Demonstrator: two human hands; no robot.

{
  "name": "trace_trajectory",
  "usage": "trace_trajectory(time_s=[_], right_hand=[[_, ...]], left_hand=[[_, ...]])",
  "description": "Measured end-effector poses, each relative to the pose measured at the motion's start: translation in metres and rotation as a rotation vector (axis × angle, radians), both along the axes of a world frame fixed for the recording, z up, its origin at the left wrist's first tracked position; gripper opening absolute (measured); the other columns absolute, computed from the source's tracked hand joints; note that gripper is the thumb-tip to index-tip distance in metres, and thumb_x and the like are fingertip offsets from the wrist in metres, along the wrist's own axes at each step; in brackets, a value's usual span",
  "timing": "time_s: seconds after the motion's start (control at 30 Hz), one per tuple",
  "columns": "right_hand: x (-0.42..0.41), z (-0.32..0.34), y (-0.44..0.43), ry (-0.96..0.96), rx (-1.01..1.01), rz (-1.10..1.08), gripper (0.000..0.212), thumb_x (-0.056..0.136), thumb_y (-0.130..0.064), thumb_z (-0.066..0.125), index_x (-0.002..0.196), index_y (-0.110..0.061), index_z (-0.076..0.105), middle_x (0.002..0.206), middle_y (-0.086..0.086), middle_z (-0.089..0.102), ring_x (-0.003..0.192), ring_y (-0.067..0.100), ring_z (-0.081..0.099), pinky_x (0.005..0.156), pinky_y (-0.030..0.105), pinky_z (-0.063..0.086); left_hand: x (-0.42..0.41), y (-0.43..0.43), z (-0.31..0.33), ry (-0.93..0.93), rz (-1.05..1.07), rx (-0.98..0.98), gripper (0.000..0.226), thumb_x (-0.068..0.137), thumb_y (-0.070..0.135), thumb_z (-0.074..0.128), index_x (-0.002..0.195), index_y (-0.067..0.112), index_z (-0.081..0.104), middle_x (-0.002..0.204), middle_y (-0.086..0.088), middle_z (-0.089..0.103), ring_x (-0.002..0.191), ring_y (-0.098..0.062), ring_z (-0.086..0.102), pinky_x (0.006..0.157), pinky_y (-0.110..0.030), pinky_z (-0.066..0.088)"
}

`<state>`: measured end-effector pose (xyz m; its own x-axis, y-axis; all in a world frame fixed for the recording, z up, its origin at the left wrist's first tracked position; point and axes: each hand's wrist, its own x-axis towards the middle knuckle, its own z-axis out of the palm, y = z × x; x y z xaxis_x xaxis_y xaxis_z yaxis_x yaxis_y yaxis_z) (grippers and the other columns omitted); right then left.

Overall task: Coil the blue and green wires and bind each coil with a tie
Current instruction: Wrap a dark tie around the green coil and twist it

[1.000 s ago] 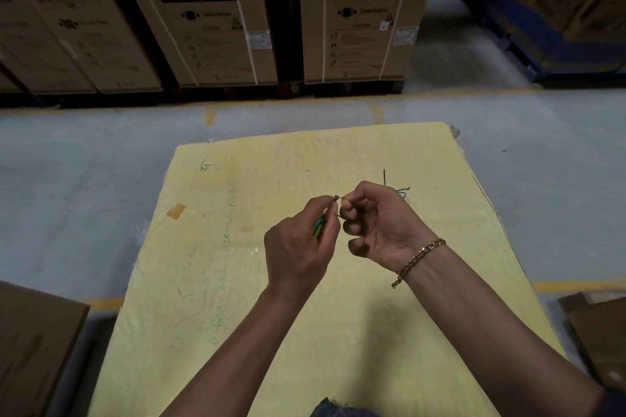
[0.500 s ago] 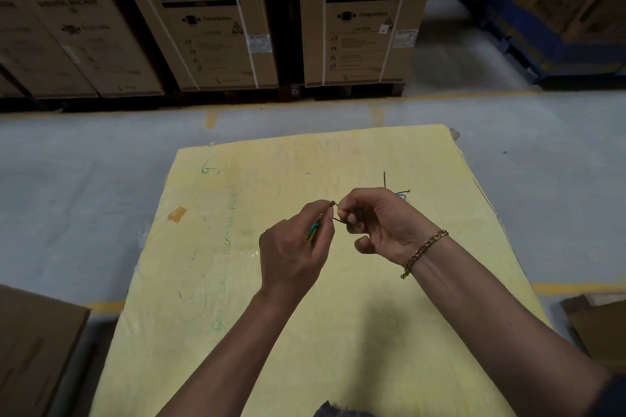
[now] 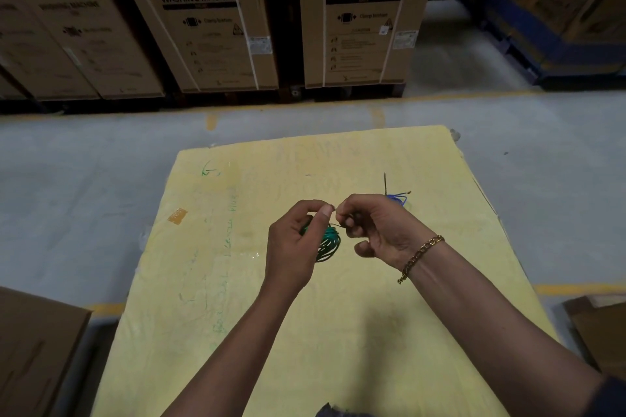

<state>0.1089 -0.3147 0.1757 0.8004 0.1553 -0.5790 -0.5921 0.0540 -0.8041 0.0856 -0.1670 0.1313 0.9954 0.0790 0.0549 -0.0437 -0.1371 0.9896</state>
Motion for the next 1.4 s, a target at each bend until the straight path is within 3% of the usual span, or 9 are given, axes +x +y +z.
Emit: trace_trajectory(time_s=[0.13, 0.4, 0.5, 0.67, 0.83, 0.97, 1.13, 1.3, 1.4], right_hand=[[0.000, -0.002, -0.002, 0.034, 0.045, 0.001, 0.018, 0.079, -0.014, 0.059, 0.061, -0.016, 0.062, 0.061, -0.005, 0.046, 0.055, 0.010, 0.033, 0.051, 0.024, 0.021], [0.003, -0.003, -0.004, 0.044, 0.002, 0.028, 0.020, 0.080, -0.011, 0.058, 0.061, -0.016, 0.062, 0.062, -0.003, 0.048, 0.054, 0.009, 0.034, 0.051, 0.024, 0.022], [0.005, -0.002, -0.003, 0.060, 0.002, 0.033, 0.021, 0.081, -0.010, 0.058, 0.061, -0.015, 0.062, 0.061, -0.003, 0.048, 0.053, 0.009, 0.034, 0.050, 0.023, 0.022], [0.004, -0.003, -0.002, 0.081, -0.039, 0.082, 0.024, 0.083, -0.012, 0.061, 0.060, -0.016, 0.063, 0.061, -0.005, 0.048, 0.053, 0.008, 0.034, 0.049, 0.022, 0.022], [0.005, -0.005, -0.005, 0.076, 0.033, 0.106, 0.018, 0.085, -0.018, 0.063, 0.068, -0.019, 0.068, 0.065, -0.007, 0.052, 0.056, 0.007, 0.037, 0.050, 0.022, 0.022], [0.005, -0.008, -0.007, 0.060, 0.023, 0.054, 0.017, 0.084, -0.018, 0.067, 0.067, -0.020, 0.071, 0.068, -0.007, 0.056, 0.056, 0.007, 0.040, 0.049, 0.022, 0.021], [0.005, -0.012, -0.003, 0.103, 0.039, 0.003, 0.021, 0.082, -0.012, 0.063, 0.062, -0.019, 0.064, 0.063, -0.006, 0.050, 0.053, 0.006, 0.034, 0.049, 0.022, 0.017], [0.004, -0.015, 0.001, 0.095, 0.046, -0.075, 0.025, 0.080, -0.010, 0.061, 0.057, -0.018, 0.063, 0.060, -0.006, 0.045, 0.052, 0.008, 0.031, 0.047, 0.021, 0.015], [0.004, -0.015, -0.004, 0.093, 0.055, -0.119, 0.029, 0.080, -0.011, 0.060, 0.052, -0.018, 0.064, 0.060, -0.005, 0.044, 0.052, 0.008, 0.030, 0.049, 0.022, 0.014]], left_hand=[[0.000, 0.001, 0.003, 0.136, -0.021, -0.142, 0.008, 0.094, 0.026, 0.069, 0.088, 0.023, 0.073, 0.067, 0.003, 0.063, 0.063, -0.007, 0.057, 0.054, -0.018, 0.045], [0.004, 0.007, 0.003, 0.186, -0.104, -0.127, 0.008, 0.093, 0.023, 0.071, 0.086, 0.025, 0.073, 0.053, 0.010, 0.052, 0.055, -0.007, 0.047, 0.057, -0.025, 0.040], [0.005, 0.008, 0.002, 0.143, -0.102, -0.081, 0.011, 0.093, 0.024, 0.072, 0.084, 0.030, 0.073, 0.058, 0.006, 0.058, 0.060, -0.010, 0.052, 0.062, -0.027, 0.041], [0.003, 0.014, 0.000, 0.101, -0.118, -0.020, 0.011, 0.093, 0.025, 0.072, 0.084, 0.031, 0.073, 0.067, -0.021, 0.059, 0.065, -0.015, 0.052, 0.063, -0.029, 0.040], [0.006, 0.012, -0.001, 0.155, -0.053, -0.121, 0.007, 0.091, 0.022, 0.073, 0.084, 0.021, 0.075, 0.063, 0.007, 0.062, 0.062, -0.007, 0.055, 0.059, -0.023, 0.044], [0.006, 0.011, -0.002, 0.174, -0.037, -0.165, 0.005, 0.091, 0.021, 0.073, 0.088, 0.018, 0.074, 0.059, 0.007, 0.059, 0.057, -0.005, 0.053, 0.055, -0.019, 0.042], [0.003, 0.007, -0.003, 0.167, -0.038, -0.185, 0.006, 0.090, 0.019, 0.074, 0.085, 0.022, 0.074, 0.063, -0.010, 0.054, 0.059, -0.011, 0.049, 0.055, -0.019, 0.040], [0.004, 0.005, -0.003, 0.139, -0.017, -0.076, 0.007, 0.093, 0.018, 0.070, 0.086, 0.019, 0.070, 0.056, 0.003, 0.049, 0.055, -0.007, 0.046, 0.053, -0.016, 0.038], [0.011, 0.013, -0.001, 0.157, 0.112, -0.136, 0.011, 0.094, 0.015, 0.067, 0.084, 0.020, 0.068, 0.059, 0.008, 0.056, 0.053, -0.004, 0.048, 0.051, -0.019, 0.041]])
